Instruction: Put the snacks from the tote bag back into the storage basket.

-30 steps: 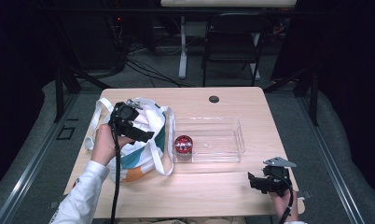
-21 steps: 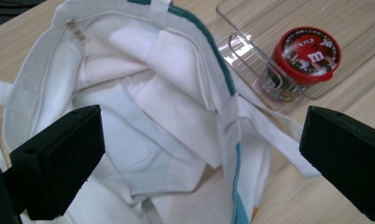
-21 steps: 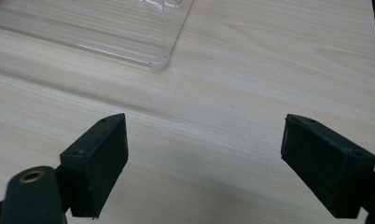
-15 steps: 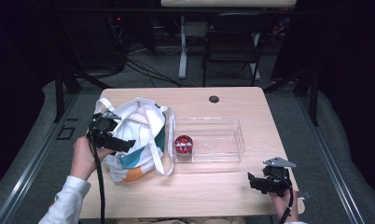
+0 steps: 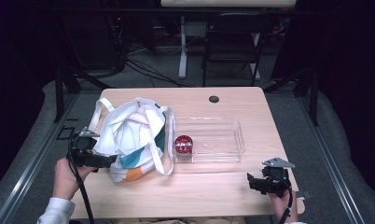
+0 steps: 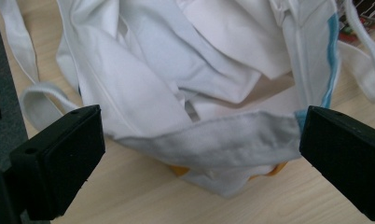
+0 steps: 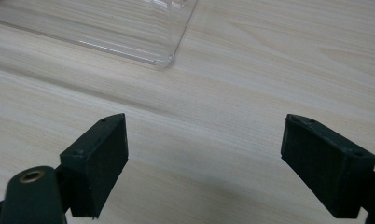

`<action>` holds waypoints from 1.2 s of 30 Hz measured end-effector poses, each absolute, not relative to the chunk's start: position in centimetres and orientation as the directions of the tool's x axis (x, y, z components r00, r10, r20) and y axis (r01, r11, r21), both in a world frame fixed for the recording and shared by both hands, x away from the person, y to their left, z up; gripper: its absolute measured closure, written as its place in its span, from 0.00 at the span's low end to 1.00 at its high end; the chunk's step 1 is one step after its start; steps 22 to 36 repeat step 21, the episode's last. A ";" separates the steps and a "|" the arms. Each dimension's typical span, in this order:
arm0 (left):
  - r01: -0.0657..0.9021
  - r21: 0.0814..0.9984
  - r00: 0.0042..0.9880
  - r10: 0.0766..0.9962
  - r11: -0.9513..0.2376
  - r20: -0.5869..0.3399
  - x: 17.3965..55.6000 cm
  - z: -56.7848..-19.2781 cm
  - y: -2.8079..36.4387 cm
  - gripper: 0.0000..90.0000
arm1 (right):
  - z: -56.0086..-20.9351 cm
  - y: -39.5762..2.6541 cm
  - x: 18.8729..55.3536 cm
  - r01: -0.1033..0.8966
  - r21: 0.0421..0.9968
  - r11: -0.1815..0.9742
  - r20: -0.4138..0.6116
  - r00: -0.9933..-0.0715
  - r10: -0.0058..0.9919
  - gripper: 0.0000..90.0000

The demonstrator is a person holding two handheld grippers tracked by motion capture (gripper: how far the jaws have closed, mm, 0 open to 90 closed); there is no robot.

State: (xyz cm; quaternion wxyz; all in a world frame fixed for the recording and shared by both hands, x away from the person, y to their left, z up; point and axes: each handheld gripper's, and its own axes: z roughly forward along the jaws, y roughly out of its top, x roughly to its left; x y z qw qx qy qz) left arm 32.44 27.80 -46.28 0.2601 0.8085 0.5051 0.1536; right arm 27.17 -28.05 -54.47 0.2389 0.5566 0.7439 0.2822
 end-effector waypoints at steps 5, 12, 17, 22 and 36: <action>0.751 0.563 0.428 0.904 -0.344 -0.019 31.7 -47.3 28.4 0.00 | -54.5 -28.0 27.2 0.691 0.686 0.226 -0.043 -0.272 0.961 0.16; 0.764 0.555 0.416 0.909 -0.330 -0.033 30.8 -49.0 29.0 0.00 | -54.5 -28.0 27.1 0.689 0.688 0.226 -0.043 -0.272 0.961 0.16; 0.766 0.541 0.434 0.900 -0.348 -0.035 31.1 -50.2 29.4 0.00 | -54.4 -28.0 27.0 0.690 0.686 0.232 -0.041 -0.281 0.959 0.16; 0.770 0.539 0.430 0.902 -0.341 -0.044 31.2 -50.7 29.6 0.00 | -54.4 -28.1 27.0 0.690 0.686 0.232 -0.039 -0.284 0.958 0.16; 0.770 0.539 0.430 0.902 -0.341 -0.044 31.2 -50.7 29.6 0.00 | -54.4 -28.1 27.0 0.690 0.686 0.232 -0.039 -0.284 0.958 0.16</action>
